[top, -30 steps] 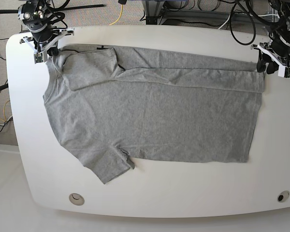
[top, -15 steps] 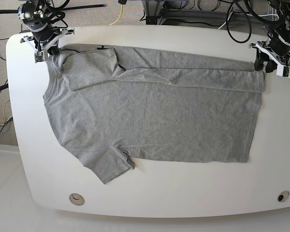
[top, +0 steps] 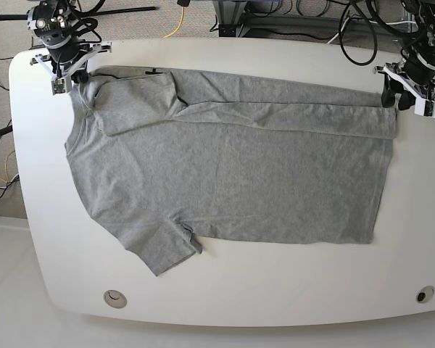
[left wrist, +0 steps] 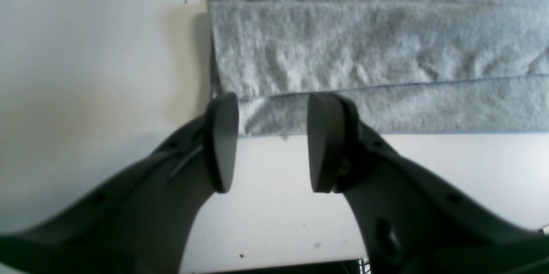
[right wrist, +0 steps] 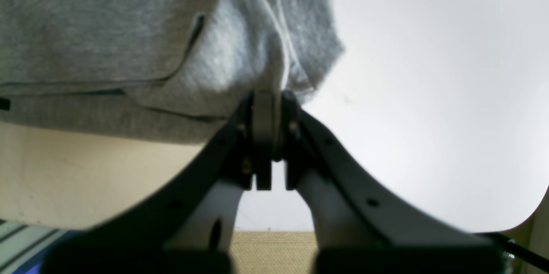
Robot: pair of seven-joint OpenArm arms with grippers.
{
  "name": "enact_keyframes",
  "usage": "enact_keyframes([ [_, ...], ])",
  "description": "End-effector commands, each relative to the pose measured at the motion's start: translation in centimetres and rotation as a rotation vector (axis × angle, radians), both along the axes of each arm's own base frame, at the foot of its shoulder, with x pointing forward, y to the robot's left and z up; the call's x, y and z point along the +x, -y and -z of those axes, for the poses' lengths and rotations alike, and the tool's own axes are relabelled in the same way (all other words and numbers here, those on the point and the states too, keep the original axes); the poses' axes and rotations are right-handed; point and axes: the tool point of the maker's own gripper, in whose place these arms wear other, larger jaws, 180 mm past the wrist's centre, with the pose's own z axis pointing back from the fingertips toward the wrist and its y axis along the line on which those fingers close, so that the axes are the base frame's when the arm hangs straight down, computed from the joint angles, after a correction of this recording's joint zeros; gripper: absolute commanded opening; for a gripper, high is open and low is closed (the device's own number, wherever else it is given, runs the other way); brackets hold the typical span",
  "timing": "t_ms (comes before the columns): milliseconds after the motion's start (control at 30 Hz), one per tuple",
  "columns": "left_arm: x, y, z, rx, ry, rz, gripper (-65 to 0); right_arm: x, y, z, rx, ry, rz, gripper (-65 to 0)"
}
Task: Fold the T-shirt properly
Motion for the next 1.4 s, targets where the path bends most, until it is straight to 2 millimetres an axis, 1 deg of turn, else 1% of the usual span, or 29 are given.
enact_keyframes([
  [0, 0.5, -0.2, -1.2, 0.017, 0.038, 0.012, -46.2, 0.5, 0.2, -0.8, -0.009, 0.03, -0.01, -65.0],
  [67, 0.5, -0.1, -1.2, 0.014, 0.039, 0.021, -47.5, 0.3, 0.3, -0.5, -0.012, 0.018, -0.012, -65.0],
  [133, 0.4, 0.0, -1.1, 0.013, 0.035, 0.023, -46.8, 0.3, 0.3, -0.5, -0.013, 0.018, -0.011, -65.0],
  [267, 0.5, 0.0, -1.1, 0.011, 0.038, 0.024, -41.9, 0.3, 0.3, -0.5, -0.01, 0.018, -0.011, -65.0],
  [333, 0.6, 0.0, -1.0, 0.01, 0.038, 0.024, -41.6, 0.3, 0.3, -0.5, -0.011, 0.019, -0.011, -65.0],
  [400, 0.6, 0.0, -1.0, 0.008, 0.039, 0.022, -41.5, 0.4, 0.3, -0.5, -0.011, 0.021, -0.012, -65.0],
  [467, 0.7, -0.1, -0.8, 0.002, 0.036, 0.016, -42.0, 0.9, 0.1, -0.8, -0.011, 0.035, -0.012, -65.0],
  [667, 0.9, -0.1, -0.9, 0.0, 0.042, 0.015, -41.8, 1.7, -0.1, -0.9, -0.005, 0.051, -0.019, -65.0],
  [733, 1.0, -0.1, -0.9, -0.002, 0.046, 0.016, -41.7, 2.0, -0.3, -1.0, -0.004, 0.057, -0.023, -65.0],
  [800, 1.2, -0.1, -0.8, -0.008, 0.047, 0.01, -42.2, 2.8, -0.2, -1.3, -0.004, 0.076, -0.02, -65.0],
  [1000, 1.4, -0.1, -0.8, -0.01, 0.05, 0.008, -42.2, 3.8, -0.4, -1.6, 0.0, 0.099, -0.025, -65.0],
  [1067, 1.3, 0.0, -0.8, -0.011, 0.048, 0.009, -42.3, 4.0, -0.4, -1.7, 0.0, 0.104, -0.024, -65.0],
  [1133, 1.2, 0.0, -0.8, -0.006, 0.046, 0.013, -42.1, 3.6, -0.1, -1.6, -0.005, 0.096, -0.012, -65.0],
  [1367, 1.1, 0.5, -0.3, -0.02, 0.033, 0.024, -42.1, 3.7, 0.2, -1.7, -0.007, 0.1, -0.003, -65.0],
])
